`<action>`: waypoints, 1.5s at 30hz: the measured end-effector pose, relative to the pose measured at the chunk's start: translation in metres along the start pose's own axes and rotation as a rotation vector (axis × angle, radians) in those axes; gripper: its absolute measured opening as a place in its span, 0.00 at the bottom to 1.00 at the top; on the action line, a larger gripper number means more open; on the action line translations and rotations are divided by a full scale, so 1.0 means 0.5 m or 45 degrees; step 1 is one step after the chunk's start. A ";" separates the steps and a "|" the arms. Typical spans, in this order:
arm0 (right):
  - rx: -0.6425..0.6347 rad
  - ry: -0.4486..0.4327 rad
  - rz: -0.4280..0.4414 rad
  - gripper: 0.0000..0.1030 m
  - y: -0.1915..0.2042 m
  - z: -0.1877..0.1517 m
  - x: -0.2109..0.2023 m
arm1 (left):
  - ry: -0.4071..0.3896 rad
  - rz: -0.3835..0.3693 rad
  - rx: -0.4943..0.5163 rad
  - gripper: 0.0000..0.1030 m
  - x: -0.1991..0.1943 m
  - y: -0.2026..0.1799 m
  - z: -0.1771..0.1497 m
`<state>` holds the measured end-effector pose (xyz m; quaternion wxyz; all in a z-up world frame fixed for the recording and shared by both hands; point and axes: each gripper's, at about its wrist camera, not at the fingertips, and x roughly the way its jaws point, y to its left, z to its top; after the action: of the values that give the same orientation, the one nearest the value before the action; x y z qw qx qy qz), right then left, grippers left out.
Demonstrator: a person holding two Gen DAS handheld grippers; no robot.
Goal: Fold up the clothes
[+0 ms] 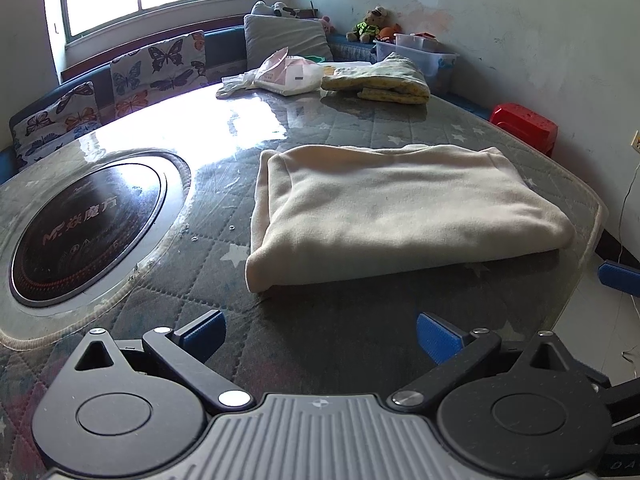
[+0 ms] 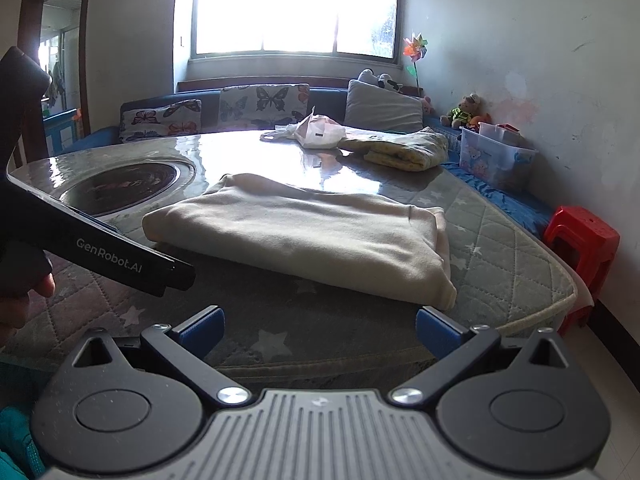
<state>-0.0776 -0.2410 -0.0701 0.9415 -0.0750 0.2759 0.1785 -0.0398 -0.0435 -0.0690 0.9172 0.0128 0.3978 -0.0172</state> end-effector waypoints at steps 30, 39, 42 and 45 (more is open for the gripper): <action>-0.002 0.005 0.061 1.00 0.005 0.035 0.043 | 0.027 0.035 -0.004 1.00 0.016 0.010 0.022; 0.017 -0.008 0.145 1.00 0.018 0.066 0.065 | -0.006 0.072 -0.047 1.00 0.005 0.046 0.039; 0.001 -0.006 0.165 1.00 0.027 0.077 0.073 | -0.016 0.085 -0.067 1.00 0.002 0.060 0.044; -0.047 -0.017 0.175 1.00 0.043 0.093 0.080 | -0.028 0.101 -0.090 1.00 -0.002 0.079 0.048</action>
<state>-0.0314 -0.1982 -0.0541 0.9273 -0.0719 0.2708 0.2482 -0.0212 -0.0048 -0.0516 0.9215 -0.0042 0.3870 0.0333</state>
